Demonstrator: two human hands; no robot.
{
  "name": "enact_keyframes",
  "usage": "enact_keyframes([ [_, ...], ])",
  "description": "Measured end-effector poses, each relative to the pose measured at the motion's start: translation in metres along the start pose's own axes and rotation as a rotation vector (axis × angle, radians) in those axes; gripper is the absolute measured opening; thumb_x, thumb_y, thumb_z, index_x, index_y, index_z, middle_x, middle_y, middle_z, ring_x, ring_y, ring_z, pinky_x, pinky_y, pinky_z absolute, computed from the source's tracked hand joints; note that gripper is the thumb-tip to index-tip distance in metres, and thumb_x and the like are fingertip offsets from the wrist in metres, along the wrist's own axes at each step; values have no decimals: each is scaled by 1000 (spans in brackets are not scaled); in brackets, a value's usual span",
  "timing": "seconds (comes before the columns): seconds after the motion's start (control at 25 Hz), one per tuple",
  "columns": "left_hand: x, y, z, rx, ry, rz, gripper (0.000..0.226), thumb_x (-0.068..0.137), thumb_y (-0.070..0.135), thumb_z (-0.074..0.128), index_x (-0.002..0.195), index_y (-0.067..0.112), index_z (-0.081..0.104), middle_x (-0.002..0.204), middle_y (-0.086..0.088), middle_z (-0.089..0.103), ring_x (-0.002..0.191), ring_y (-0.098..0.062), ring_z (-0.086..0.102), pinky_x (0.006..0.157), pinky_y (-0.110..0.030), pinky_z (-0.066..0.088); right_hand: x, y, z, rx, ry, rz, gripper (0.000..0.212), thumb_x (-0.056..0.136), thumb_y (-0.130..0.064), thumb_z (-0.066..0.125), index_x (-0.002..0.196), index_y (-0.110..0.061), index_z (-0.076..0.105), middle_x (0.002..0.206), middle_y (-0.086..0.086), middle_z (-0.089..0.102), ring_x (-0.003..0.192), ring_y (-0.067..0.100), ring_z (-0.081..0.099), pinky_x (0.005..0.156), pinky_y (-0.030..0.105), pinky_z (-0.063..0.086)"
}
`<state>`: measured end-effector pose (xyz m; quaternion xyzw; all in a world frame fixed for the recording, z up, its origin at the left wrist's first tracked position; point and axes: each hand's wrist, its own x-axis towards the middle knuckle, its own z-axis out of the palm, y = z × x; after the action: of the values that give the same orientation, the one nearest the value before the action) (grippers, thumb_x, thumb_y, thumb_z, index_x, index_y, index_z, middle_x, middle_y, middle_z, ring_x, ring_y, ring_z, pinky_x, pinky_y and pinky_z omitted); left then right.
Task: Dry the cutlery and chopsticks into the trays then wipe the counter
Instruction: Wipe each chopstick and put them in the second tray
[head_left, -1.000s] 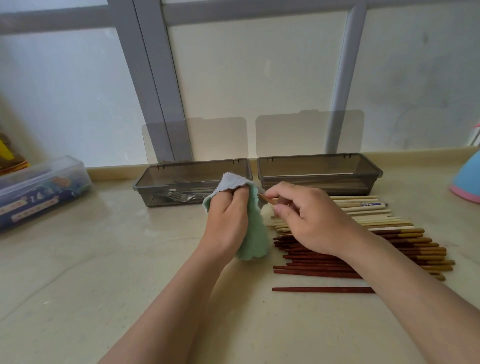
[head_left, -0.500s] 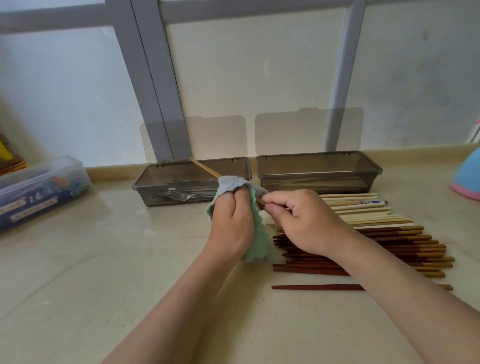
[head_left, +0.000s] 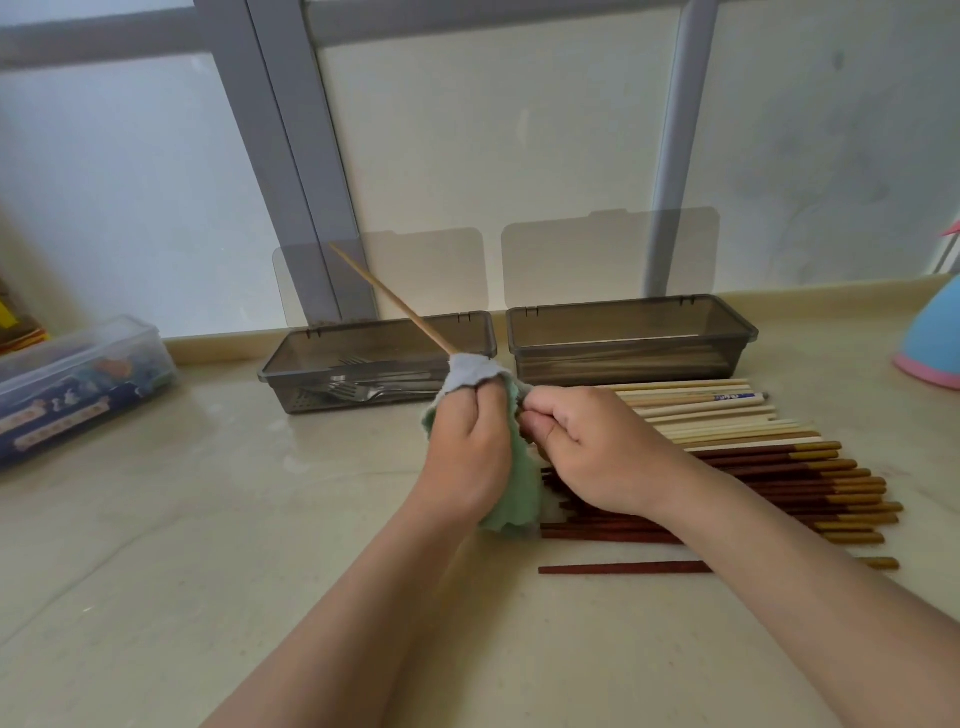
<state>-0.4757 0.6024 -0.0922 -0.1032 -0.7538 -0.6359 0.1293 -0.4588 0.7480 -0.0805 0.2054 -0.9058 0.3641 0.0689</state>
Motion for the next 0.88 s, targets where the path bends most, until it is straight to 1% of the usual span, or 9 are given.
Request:
enact_keyframes([
  [0.08, 0, 2, 1, 33, -56, 1, 38, 104, 15, 38, 69, 12, 51, 63, 1, 49, 60, -11, 48, 60, -32, 41, 0, 2, -3, -2, 22, 0, 31, 103, -25, 52, 75, -14, 62, 62, 0, 59, 56, 11, 51, 55, 31, 41],
  [0.16, 2, 6, -4, 4, -101, -22, 47, 104, 14, 38, 61, 20, 58, 59, 7, 54, 57, -9, 50, 60, -30, 42, 0, 3, -11, -14, 86, 9, 37, 102, -32, 53, 74, -12, 64, 61, 7, 62, 55, 18, 57, 56, 38, 47],
  [0.24, -1, 13, -9, -4, -202, -74, 53, 104, 12, 38, 57, 20, 61, 51, 12, 58, 49, -1, 52, 56, -24, 42, 2, 4, -18, 126, 210, 72, 34, 102, -32, 52, 81, -10, 68, 64, 9, 62, 50, 14, 58, 50, 38, 48],
  [0.32, -8, 18, -7, 51, -359, -82, 46, 102, 10, 41, 58, 17, 53, 47, 11, 55, 44, -2, 50, 52, -24, 41, 4, 4, -19, 383, 248, 190, 25, 102, -27, 54, 94, -12, 72, 71, 5, 63, 50, 6, 56, 42, 27, 40],
  [0.44, -12, 16, -3, 120, -531, -55, 39, 100, 12, 45, 61, 18, 46, 54, 7, 45, 48, -10, 43, 49, -27, 40, 5, 6, -16, 573, 156, 270, 22, 101, -21, 59, 91, -7, 74, 75, 12, 57, 54, 13, 48, 39, 25, 29],
  [0.56, -8, 15, -3, 168, -542, -31, 42, 99, 12, 46, 59, 19, 38, 56, 6, 34, 52, -11, 32, 51, -27, 29, 8, 8, -19, 693, 259, 325, 21, 101, -16, 58, 91, -2, 69, 80, 13, 60, 54, 14, 50, 36, 24, 29],
  [0.68, -9, 16, -3, 217, -583, -29, 41, 99, 12, 46, 59, 16, 39, 55, 4, 33, 50, -10, 30, 47, -23, 27, 13, 14, -36, 860, 515, 429, 19, 106, -19, 50, 99, -7, 63, 88, 14, 71, 50, 15, 59, 35, 23, 35],
  [0.76, -10, 15, -5, 231, -557, -35, 40, 98, 13, 47, 59, 13, 42, 55, 2, 35, 51, -12, 32, 47, -22, 27, 15, 21, -52, 921, 687, 422, 19, 107, -21, 46, 101, -10, 60, 88, 16, 73, 51, 18, 64, 36, 24, 41],
  [0.88, -8, 9, -6, 201, -435, -50, 41, 98, 11, 47, 58, 8, 39, 54, 2, 32, 50, -12, 31, 48, -25, 27, 21, 33, -69, 730, 806, 333, 17, 108, -21, 44, 106, -13, 60, 93, 16, 73, 68, 24, 75, 52, 30, 57],
])
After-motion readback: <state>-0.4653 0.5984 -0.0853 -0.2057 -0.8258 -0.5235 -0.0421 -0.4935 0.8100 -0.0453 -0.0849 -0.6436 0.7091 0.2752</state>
